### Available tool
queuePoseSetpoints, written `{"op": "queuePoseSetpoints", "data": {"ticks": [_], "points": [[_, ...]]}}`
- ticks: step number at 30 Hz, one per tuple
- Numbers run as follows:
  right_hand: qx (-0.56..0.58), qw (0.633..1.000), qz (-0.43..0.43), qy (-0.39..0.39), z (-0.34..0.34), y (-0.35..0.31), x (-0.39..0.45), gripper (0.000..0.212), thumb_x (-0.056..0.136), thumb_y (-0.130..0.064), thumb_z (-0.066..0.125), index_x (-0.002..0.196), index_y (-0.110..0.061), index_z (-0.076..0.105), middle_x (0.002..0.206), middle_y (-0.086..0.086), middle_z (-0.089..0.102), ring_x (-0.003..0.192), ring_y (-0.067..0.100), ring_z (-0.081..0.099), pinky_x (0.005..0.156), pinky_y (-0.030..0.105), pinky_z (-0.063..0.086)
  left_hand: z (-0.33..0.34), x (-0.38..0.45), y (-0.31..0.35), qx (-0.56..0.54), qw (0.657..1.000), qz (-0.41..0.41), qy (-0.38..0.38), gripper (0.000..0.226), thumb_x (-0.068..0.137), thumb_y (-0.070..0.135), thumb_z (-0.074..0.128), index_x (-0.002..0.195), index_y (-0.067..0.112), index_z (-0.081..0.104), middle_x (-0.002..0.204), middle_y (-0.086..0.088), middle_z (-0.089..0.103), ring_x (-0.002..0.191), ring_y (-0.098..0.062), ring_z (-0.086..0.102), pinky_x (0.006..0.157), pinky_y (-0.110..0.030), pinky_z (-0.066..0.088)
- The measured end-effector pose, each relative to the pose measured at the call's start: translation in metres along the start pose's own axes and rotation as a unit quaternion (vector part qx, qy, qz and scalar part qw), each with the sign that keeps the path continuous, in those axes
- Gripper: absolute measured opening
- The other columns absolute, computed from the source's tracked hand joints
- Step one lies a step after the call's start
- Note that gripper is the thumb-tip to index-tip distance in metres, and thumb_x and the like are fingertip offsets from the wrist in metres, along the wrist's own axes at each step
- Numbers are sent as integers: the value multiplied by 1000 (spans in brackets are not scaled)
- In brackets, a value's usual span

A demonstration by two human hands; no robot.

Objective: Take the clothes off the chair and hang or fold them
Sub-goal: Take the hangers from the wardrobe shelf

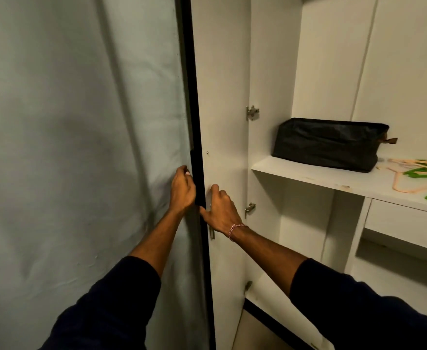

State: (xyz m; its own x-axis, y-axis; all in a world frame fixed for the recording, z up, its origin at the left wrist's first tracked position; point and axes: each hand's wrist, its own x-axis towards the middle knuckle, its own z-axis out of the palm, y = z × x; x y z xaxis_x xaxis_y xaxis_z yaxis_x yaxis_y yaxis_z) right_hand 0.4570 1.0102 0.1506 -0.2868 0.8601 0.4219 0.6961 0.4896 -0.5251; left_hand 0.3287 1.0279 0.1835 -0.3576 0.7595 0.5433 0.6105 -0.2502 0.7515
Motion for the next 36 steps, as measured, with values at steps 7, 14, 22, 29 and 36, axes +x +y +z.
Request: {"op": "queuePoseSetpoints", "data": {"ticks": [7, 14, 22, 29, 36], "points": [[-6, 1000, -8, -19, 30, -13, 12, 65, 93, -33, 68, 142, -11, 33, 137, 17, 46, 107, 37, 62, 82, 38, 55, -15, 14, -7, -166, 974, -152, 23, 48, 109, 36, 25, 136, 8, 54, 135, -11, 59, 121, -23, 55, 99, -29, 40], [56, 997, -33, -44, 48, -14, 35, 83, 92, -31, 71, 154, -10, 20, 156, 16, 28, 129, 37, 50, 100, 38, 48, -25, 26, -21, -109, 987, -113, 15, 62, 104, 55, 27, 120, 4, 60, 115, -19, 65, 109, -32, 61, 92, -38, 48], [71, 995, -49, -56, 63, -10, 46, 91, 94, -26, 68, 159, -10, 7, 165, 13, 12, 146, 34, 31, 114, 37, 36, -23, 31, -29, -58, 995, -69, 47, 51, 105, 52, 26, 102, 10, 55, 85, 1, 55, 82, -15, 54, 79, -32, 47], [59, 992, -63, -87, 60, -3, 63, 87, 95, -26, 66, 160, -13, 9, 166, 9, 17, 150, 29, 25, 119, 33, 26, -24, 38, -30, 31, 989, -67, 127, 47, 107, 41, 33, 73, 13, 50, 79, -8, 55, 72, -16, 51, 66, -29, 39], [59, 980, -98, -163, 56, 3, 68, 94, 92, -33, 71, 161, -18, 9, 168, 4, 12, 154, 21, 13, 123, 33, 18, -36, 47, -37, 91, 980, -61, 166, 49, 104, 38, 48, 73, 3, 63, 67, -10, 62, 58, -19, 57, 53, -30, 45]]}}
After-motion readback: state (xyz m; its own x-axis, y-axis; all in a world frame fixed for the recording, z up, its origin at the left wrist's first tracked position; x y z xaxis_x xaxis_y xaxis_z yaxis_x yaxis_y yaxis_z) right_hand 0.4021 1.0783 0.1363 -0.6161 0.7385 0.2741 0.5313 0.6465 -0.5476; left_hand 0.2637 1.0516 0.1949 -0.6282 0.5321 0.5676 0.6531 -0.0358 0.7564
